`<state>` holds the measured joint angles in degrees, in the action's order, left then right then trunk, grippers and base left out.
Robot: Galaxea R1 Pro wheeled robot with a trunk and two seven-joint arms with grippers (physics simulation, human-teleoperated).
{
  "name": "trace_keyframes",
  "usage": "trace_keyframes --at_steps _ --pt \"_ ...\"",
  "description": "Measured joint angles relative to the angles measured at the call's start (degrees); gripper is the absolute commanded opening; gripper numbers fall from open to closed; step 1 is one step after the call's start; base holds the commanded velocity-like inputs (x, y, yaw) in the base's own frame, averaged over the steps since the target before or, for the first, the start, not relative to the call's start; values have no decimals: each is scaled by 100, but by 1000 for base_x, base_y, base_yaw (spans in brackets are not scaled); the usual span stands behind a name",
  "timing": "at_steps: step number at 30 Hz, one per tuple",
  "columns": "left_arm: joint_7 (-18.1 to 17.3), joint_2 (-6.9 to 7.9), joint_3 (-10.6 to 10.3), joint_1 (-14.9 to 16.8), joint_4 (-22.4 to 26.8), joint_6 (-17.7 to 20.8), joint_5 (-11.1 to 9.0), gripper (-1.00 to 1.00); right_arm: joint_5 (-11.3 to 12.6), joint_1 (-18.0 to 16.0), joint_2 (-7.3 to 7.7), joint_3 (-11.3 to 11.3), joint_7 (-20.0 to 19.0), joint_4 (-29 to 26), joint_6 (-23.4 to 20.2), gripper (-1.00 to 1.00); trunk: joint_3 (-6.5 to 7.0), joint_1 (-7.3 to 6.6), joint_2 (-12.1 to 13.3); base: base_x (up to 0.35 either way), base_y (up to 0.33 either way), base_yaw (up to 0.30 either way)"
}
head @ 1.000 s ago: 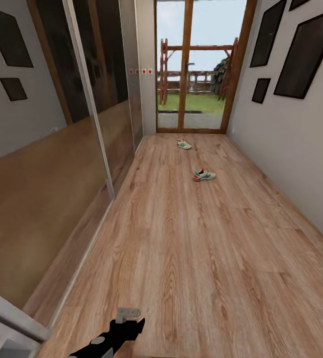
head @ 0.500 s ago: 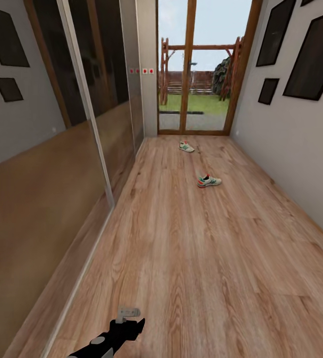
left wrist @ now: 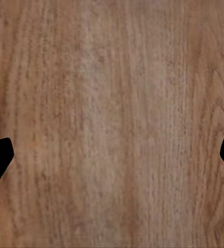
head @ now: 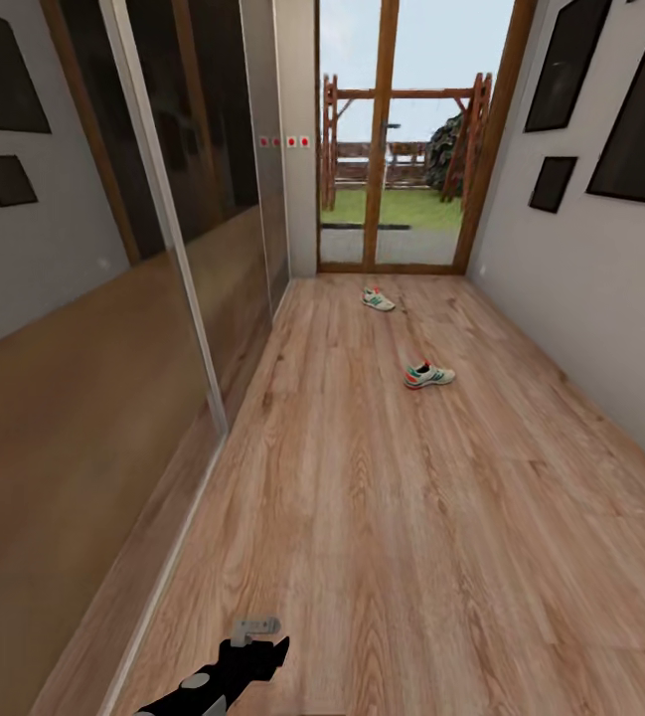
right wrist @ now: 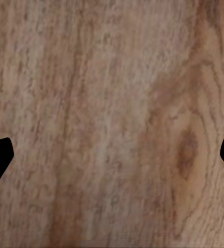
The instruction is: Pick up the two gym shoes and the two sandals from the corridor floor and place them onto the hallstand (shoe rack) in the corridor, making sure they are on the rack and not on the floor. Arrange them so the two gym shoes are next to each other and the two sandals are next to each other.
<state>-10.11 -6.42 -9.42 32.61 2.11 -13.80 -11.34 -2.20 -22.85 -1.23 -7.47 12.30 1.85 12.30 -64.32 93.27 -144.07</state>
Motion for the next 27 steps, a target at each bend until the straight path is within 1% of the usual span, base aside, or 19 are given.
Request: trace_keyframes --at_steps 14,20,27 --pt "0 0 -2 0 0 0 0 100 0 0 0 0 0 0 0 100 0 0 0 349 71 0" --pt "-3 -5 -60 0 0 -7 10 100 0 0 0 0 0 0 0 100 0 0 0 330 -95 0" --pt "-4 -8 -97 0 0 -8 16 100 0 0 0 0 0 0 0 100 0 0 0 318 -150 0"
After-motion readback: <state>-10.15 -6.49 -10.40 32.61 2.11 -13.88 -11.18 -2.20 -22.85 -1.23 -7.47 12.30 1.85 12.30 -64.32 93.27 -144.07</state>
